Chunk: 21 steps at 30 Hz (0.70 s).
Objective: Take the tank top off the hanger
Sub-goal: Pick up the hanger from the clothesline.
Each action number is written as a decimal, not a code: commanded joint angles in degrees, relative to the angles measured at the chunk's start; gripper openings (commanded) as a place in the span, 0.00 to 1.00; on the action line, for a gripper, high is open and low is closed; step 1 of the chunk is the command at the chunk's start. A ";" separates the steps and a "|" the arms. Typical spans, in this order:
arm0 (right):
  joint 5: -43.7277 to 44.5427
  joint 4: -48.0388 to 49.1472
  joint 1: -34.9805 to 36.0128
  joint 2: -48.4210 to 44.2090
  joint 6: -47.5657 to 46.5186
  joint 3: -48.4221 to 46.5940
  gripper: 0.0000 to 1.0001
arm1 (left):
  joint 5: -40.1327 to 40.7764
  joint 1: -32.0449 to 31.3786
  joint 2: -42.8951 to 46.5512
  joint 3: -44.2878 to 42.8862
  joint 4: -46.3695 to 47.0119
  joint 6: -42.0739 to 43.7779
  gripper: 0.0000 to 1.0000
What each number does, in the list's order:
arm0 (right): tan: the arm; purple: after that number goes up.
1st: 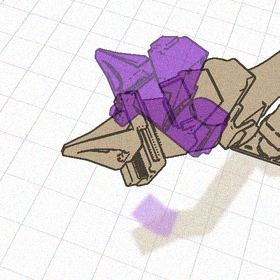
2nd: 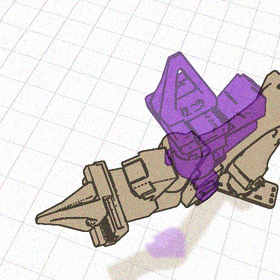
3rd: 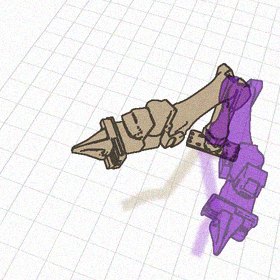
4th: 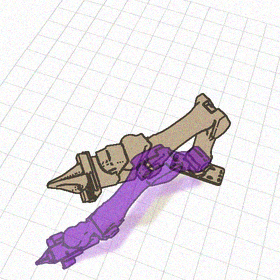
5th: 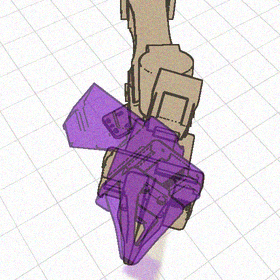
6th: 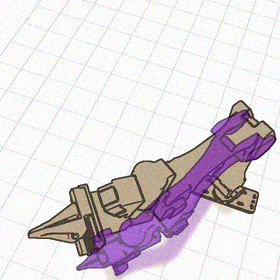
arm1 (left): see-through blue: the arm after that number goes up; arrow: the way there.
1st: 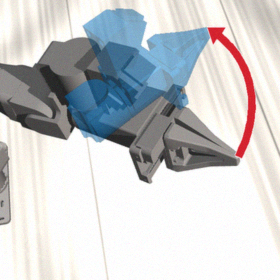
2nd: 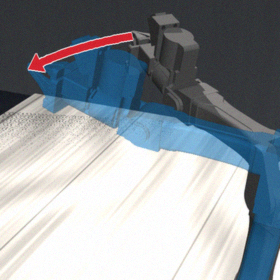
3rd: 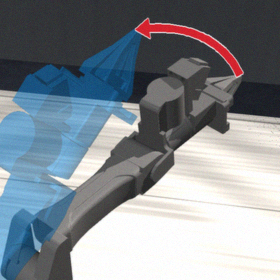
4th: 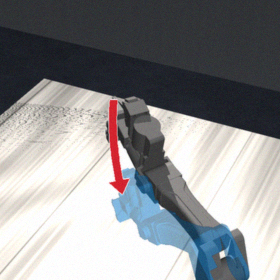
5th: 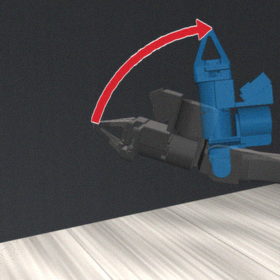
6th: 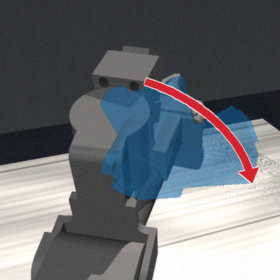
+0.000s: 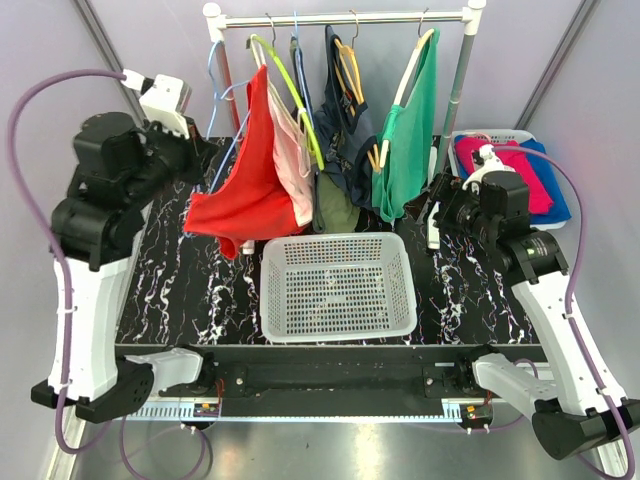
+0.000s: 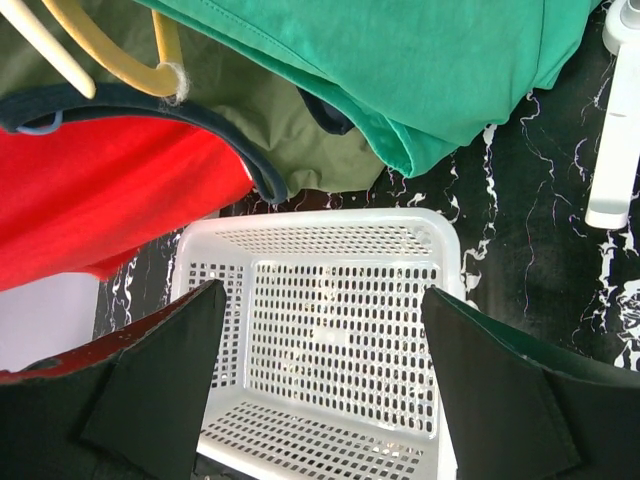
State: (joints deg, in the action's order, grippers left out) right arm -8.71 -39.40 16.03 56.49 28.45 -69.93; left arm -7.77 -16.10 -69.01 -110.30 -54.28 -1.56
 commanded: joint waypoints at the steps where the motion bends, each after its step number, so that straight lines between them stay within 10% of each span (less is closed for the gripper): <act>1: -1.05 -0.15 0.58 -1.29 0.29 -2.31 0.89 | -6.55 -1.04 1.08 -15.94 1.81 6.21 0.00; 21: -8.41 7.30 0.58 -5.33 -0.41 1.46 0.98 | -28.62 -1.04 1.44 -28.89 28.69 2.97 0.00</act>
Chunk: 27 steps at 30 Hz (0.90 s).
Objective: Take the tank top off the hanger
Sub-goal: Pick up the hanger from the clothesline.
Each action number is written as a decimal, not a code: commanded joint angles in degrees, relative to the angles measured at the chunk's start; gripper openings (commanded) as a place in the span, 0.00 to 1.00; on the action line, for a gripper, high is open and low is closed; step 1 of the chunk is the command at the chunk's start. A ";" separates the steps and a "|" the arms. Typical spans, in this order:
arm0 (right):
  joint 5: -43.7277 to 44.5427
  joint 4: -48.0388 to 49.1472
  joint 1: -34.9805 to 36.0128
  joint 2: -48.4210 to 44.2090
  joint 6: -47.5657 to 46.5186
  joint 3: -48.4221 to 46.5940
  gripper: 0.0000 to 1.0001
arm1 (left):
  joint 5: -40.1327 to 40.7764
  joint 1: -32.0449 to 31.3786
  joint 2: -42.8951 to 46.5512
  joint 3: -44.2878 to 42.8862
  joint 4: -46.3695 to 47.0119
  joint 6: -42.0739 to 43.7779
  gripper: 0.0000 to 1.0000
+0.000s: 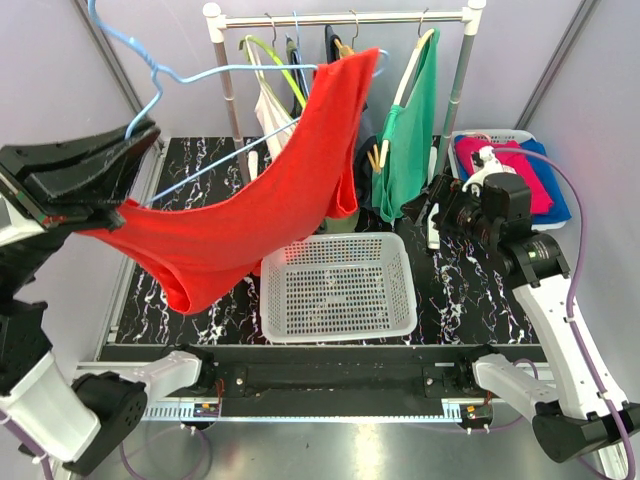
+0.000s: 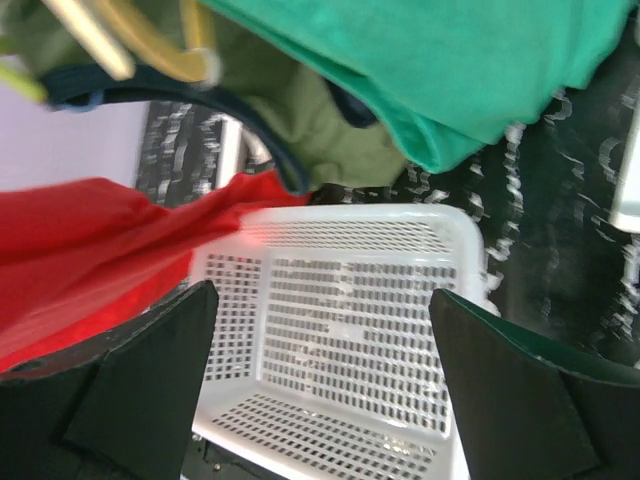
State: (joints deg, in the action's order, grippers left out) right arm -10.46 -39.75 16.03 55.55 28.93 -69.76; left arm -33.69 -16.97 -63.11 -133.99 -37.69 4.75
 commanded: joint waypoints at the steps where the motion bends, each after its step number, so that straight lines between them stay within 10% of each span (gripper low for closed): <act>1: -8.94 9.32 0.49 -5.70 -0.80 3.12 1.00 | -2.26 -0.17 -5.00 -5.83 13.33 -4.13 0.00; 8: -16.07 19.43 0.58 -15.46 -2.74 7.44 1.00 | 0.55 -0.17 -5.44 -1.88 33.11 -13.70 0.00; 27: -28.74 48.71 8.03 -2.65 0.52 9.99 1.00 | -0.94 -0.17 -6.32 3.99 37.43 -25.50 0.00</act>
State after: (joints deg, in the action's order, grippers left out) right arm -37.56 -0.16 19.68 51.57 29.30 -59.40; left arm -35.40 -16.97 -71.18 -133.51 -4.73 -17.10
